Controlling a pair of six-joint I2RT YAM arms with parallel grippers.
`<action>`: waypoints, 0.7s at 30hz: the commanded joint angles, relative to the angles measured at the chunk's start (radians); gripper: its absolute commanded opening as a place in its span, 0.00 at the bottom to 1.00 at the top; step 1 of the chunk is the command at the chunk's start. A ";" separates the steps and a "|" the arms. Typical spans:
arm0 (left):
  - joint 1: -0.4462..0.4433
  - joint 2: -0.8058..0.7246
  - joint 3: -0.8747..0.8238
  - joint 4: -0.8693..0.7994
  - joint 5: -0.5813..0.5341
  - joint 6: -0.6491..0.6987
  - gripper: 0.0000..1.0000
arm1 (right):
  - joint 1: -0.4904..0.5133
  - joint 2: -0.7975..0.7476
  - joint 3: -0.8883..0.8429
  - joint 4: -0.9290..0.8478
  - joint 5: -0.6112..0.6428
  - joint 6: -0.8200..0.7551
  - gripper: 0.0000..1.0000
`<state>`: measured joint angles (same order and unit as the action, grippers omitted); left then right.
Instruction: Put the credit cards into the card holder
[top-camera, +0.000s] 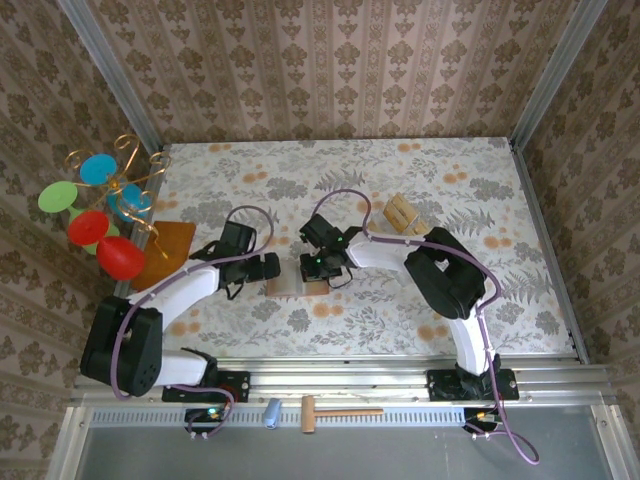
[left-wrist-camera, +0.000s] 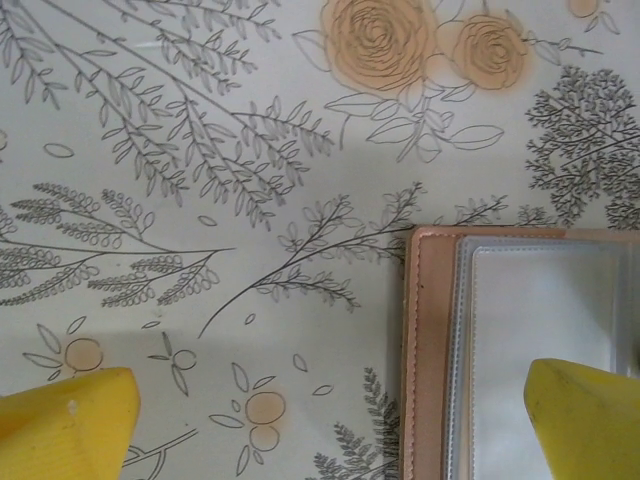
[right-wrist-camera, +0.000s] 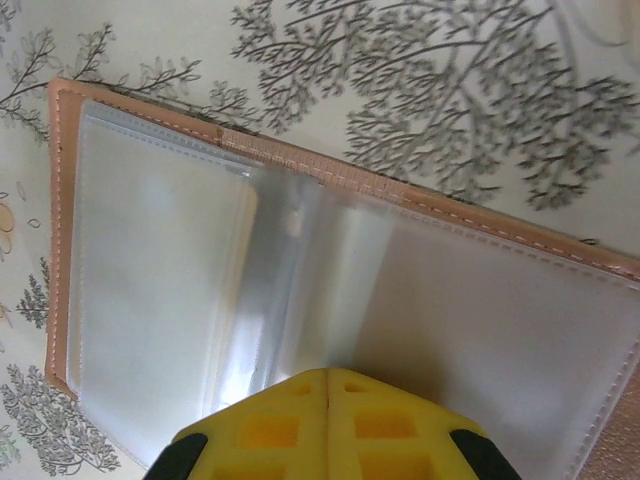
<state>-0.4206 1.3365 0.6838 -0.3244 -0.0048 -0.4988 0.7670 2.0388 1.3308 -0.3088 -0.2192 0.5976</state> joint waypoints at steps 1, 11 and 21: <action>-0.019 0.016 0.037 -0.002 -0.015 -0.017 1.00 | -0.030 -0.012 -0.042 -0.050 0.052 -0.037 0.07; -0.112 0.087 0.095 0.011 -0.047 -0.001 1.00 | -0.064 -0.076 -0.050 -0.058 0.014 -0.095 0.12; -0.178 0.205 0.190 -0.003 -0.113 0.053 1.00 | -0.076 -0.166 -0.082 -0.061 0.015 -0.088 0.16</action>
<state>-0.5896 1.5230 0.8436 -0.3130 -0.0792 -0.4778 0.6998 1.9114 1.2751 -0.3443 -0.2161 0.5220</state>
